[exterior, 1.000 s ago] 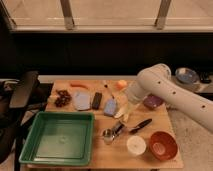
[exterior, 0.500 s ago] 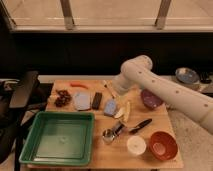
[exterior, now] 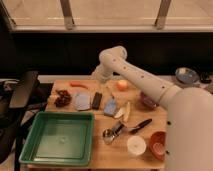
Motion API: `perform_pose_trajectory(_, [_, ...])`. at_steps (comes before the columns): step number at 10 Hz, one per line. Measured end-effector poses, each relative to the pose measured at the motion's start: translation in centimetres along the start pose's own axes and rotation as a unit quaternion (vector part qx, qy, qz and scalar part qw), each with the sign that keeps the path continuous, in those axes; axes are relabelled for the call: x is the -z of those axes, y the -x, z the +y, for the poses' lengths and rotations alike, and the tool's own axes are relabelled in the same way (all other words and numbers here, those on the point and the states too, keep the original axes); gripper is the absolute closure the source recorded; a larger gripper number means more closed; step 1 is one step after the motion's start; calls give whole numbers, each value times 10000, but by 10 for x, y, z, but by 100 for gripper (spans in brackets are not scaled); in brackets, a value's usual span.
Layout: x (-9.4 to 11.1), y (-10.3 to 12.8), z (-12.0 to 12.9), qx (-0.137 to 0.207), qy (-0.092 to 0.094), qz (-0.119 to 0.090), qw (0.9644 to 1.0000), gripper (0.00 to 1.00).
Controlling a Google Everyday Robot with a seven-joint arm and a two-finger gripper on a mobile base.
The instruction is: Place pepper in metal cup
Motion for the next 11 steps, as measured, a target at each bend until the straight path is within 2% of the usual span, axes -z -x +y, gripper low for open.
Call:
perform_pose_trajectory(6, [-3, 1, -4, -1, 0, 6, 10000, 34])
perform_pose_trajectory(9, [-13, 9, -12, -10, -327, 129, 9994, 34])
perform_pose_trajectory(11, [-18, 11, -24, -11, -473, 218, 9986, 34])
